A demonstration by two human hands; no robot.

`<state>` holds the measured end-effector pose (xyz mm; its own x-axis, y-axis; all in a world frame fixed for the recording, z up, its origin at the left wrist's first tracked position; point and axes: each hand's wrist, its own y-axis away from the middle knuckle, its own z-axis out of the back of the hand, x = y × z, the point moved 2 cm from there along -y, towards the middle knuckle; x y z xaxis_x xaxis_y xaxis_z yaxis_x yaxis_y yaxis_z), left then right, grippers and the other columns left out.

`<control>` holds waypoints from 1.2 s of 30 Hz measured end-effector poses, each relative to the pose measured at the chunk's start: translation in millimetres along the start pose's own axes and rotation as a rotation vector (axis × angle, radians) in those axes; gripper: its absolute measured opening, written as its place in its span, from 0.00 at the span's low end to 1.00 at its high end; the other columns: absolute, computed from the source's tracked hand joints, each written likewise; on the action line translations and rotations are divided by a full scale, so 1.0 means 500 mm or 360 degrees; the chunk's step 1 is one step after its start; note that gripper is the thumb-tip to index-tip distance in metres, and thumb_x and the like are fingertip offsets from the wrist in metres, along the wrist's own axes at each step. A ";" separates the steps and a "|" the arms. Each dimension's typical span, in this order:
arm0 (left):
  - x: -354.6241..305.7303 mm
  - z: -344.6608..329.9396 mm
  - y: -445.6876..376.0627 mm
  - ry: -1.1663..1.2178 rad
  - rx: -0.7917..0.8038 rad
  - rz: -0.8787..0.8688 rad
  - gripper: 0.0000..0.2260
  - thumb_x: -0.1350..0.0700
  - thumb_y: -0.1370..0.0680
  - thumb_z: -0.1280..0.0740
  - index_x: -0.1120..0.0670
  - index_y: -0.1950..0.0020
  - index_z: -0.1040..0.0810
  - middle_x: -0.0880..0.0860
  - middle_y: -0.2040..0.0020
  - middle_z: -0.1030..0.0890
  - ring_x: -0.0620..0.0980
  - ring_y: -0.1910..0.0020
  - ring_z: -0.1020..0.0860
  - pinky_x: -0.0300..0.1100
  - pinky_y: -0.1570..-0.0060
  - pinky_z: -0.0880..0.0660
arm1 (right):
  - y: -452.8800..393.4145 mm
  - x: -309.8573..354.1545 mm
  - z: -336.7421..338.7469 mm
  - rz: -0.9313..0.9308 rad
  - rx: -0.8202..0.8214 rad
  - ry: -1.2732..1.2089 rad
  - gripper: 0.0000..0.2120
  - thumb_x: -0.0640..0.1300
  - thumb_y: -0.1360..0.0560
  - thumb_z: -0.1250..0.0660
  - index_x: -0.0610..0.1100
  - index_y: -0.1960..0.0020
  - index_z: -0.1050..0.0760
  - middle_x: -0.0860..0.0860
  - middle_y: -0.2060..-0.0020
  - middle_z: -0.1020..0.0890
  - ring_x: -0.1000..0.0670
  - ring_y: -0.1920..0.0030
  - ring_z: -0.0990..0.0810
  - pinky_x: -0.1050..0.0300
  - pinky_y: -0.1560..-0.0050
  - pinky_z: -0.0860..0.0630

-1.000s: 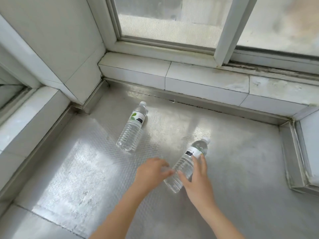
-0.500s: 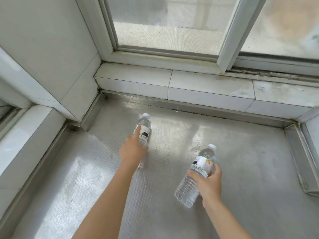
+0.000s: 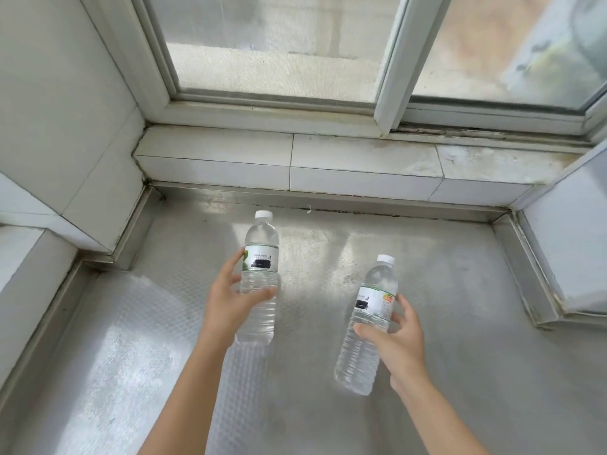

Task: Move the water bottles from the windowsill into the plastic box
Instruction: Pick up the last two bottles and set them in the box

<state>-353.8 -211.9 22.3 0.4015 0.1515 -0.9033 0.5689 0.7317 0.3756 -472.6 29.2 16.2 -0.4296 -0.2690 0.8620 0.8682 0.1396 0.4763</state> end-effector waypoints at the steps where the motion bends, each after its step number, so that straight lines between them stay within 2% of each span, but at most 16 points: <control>1: -0.016 -0.004 0.014 0.0061 0.0011 -0.0019 0.42 0.62 0.36 0.19 0.38 0.29 0.31 0.46 0.47 0.21 0.49 0.52 0.17 0.54 0.49 0.20 | 0.011 0.011 0.008 0.0038 0.0012 0.0002 0.42 0.30 0.40 0.23 0.56 0.34 0.35 0.54 0.46 0.23 0.50 0.53 0.18 0.48 0.52 0.20; 5: -0.088 -0.035 0.084 0.0222 0.0096 -0.0132 0.41 0.64 0.36 0.19 0.37 0.30 0.30 0.48 0.47 0.20 0.42 0.59 0.16 0.40 0.59 0.22 | 0.060 0.047 0.060 0.0192 0.0019 -0.0048 0.41 0.31 0.39 0.22 0.61 0.38 0.34 0.58 0.47 0.23 0.53 0.52 0.20 0.58 0.58 0.23; 7: -0.117 -0.061 0.127 0.0240 0.0165 -0.0194 0.40 0.64 0.37 0.19 0.36 0.32 0.29 0.49 0.46 0.20 0.42 0.59 0.16 0.39 0.60 0.23 | 0.090 0.054 0.102 0.0276 -0.0013 -0.0076 0.41 0.32 0.40 0.21 0.62 0.38 0.34 0.57 0.46 0.23 0.54 0.49 0.20 0.59 0.57 0.24; 11: -0.155 -0.116 0.225 0.0221 0.0374 -0.0268 0.42 0.64 0.38 0.18 0.35 0.33 0.28 0.50 0.45 0.20 0.42 0.60 0.16 0.40 0.60 0.22 | 0.156 0.050 0.199 0.0402 -0.0114 -0.0111 0.44 0.33 0.43 0.19 0.66 0.39 0.33 0.55 0.43 0.22 0.54 0.47 0.20 0.52 0.47 0.22; 15: -0.172 -0.185 0.339 0.0168 0.0554 -0.0340 0.41 0.56 0.44 0.19 0.30 0.37 0.27 0.50 0.46 0.18 0.49 0.56 0.14 0.52 0.53 0.19 | 0.241 0.037 0.313 0.0493 -0.0272 -0.0214 0.44 0.34 0.44 0.19 0.65 0.39 0.32 0.56 0.44 0.21 0.57 0.49 0.19 0.48 0.46 0.21; 17: -0.171 -0.228 0.401 0.0151 0.0661 -0.0371 0.40 0.56 0.44 0.19 0.30 0.38 0.26 0.50 0.46 0.18 0.49 0.56 0.14 0.52 0.53 0.19 | 0.289 0.023 0.374 0.0532 -0.0356 -0.0250 0.45 0.37 0.46 0.19 0.62 0.36 0.32 0.56 0.43 0.21 0.57 0.49 0.19 0.48 0.47 0.21; 21: -0.161 -0.311 0.543 0.0088 0.0927 -0.0442 0.40 0.59 0.43 0.18 0.31 0.37 0.26 0.50 0.46 0.18 0.49 0.58 0.15 0.46 0.57 0.21 | 0.403 -0.025 0.503 0.0594 -0.0562 -0.0309 0.43 0.32 0.42 0.20 0.67 0.41 0.32 0.58 0.43 0.22 0.61 0.51 0.20 0.55 0.52 0.22; 24: -0.143 -0.373 0.666 0.0031 0.1141 -0.0496 0.41 0.61 0.42 0.18 0.31 0.37 0.26 0.51 0.46 0.17 0.49 0.57 0.15 0.47 0.56 0.21 | 0.505 -0.072 0.603 0.0628 -0.0736 -0.0353 0.43 0.30 0.42 0.21 0.62 0.37 0.31 0.56 0.43 0.21 0.58 0.50 0.19 0.53 0.51 0.21; 25: -0.135 -0.392 0.709 0.0017 0.1205 -0.0510 0.41 0.60 0.42 0.18 0.31 0.36 0.27 0.51 0.47 0.17 0.49 0.57 0.15 0.47 0.55 0.20 | 0.541 -0.091 0.636 0.0637 -0.0792 -0.0363 0.43 0.30 0.42 0.21 0.62 0.37 0.31 0.56 0.44 0.21 0.59 0.51 0.19 0.56 0.53 0.21; 27: -0.114 -0.430 0.800 0.0000 0.1340 -0.0522 0.41 0.56 0.44 0.18 0.32 0.36 0.27 0.51 0.46 0.17 0.50 0.55 0.15 0.49 0.53 0.19 | 0.618 -0.131 0.702 0.0641 -0.0913 -0.0377 0.43 0.30 0.41 0.22 0.65 0.40 0.32 0.58 0.45 0.21 0.62 0.52 0.19 0.61 0.56 0.22; 30: -0.077 -0.483 0.941 -0.0009 0.1596 -0.0526 0.42 0.52 0.46 0.17 0.32 0.36 0.27 0.54 0.44 0.17 0.53 0.53 0.15 0.56 0.49 0.19 | 0.739 -0.199 0.793 0.0599 -0.1121 -0.0444 0.43 0.32 0.41 0.21 0.67 0.39 0.33 0.60 0.43 0.23 0.60 0.46 0.21 0.57 0.51 0.24; 34: -0.024 -0.549 1.120 -0.0110 0.1949 -0.0525 0.42 0.55 0.45 0.18 0.32 0.36 0.27 0.54 0.46 0.16 0.54 0.51 0.15 0.60 0.46 0.20 | 0.893 -0.282 0.898 0.0579 -0.1414 -0.0537 0.42 0.31 0.41 0.21 0.68 0.42 0.33 0.60 0.44 0.23 0.61 0.48 0.21 0.59 0.53 0.24; 36: -0.002 -0.581 1.204 -0.0211 0.2127 -0.0563 0.42 0.53 0.46 0.17 0.30 0.36 0.27 0.53 0.45 0.16 0.53 0.48 0.16 0.59 0.44 0.21 | 0.959 -0.322 0.941 0.0575 -0.1577 -0.0585 0.43 0.30 0.42 0.21 0.69 0.43 0.33 0.59 0.44 0.23 0.62 0.50 0.20 0.59 0.53 0.23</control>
<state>-220.0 421.4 188.8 0.1150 -0.0249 -0.9930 0.8712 -0.4778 0.1129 -103.9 587.6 187.4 -0.0169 -0.0451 0.9988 0.7011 -0.7128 -0.0204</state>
